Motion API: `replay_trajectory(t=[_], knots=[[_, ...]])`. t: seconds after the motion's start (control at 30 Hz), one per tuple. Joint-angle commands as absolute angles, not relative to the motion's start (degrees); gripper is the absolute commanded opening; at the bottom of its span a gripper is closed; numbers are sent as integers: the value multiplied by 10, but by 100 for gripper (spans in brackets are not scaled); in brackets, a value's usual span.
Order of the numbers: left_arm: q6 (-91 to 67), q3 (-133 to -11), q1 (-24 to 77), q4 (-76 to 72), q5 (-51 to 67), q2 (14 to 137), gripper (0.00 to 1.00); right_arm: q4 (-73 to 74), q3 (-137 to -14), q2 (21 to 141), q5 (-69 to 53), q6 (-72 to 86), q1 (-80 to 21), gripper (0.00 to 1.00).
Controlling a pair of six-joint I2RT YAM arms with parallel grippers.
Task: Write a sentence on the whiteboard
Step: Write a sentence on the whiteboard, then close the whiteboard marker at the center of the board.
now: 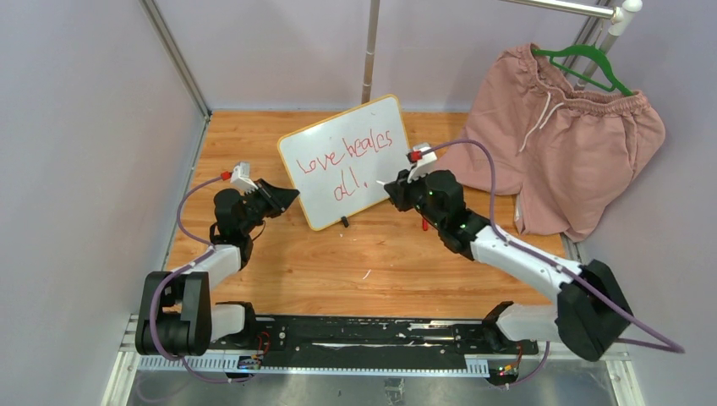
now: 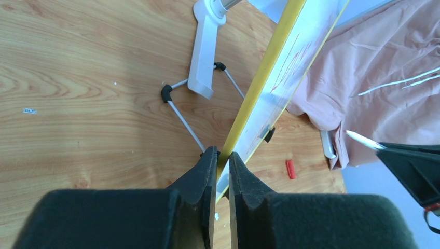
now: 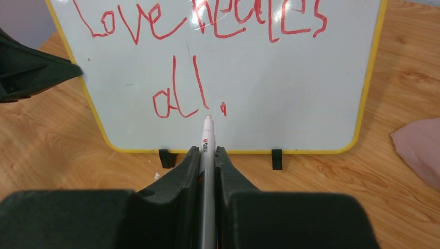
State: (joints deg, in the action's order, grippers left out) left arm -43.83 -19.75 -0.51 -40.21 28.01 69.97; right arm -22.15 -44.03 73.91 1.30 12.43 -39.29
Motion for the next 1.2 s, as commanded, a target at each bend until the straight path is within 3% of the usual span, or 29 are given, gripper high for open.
replay_trajectory(t=[0.0,0.4,0.83,1.03,1.17], knots=[[-432,-189,-6,-407,265,687,3,-156,-413,651,22,127,-400,0],[-429,-194,-6,-394,264,683,32,-11,-352,427,78,122,-399,0],[-441,-194,-6,-365,255,641,52,29,-359,386,88,113,-400,0],[-409,-197,-6,-218,191,545,64,44,-366,379,86,107,-399,0],[-387,-227,-6,-44,108,468,75,56,-371,375,86,107,-399,0]])
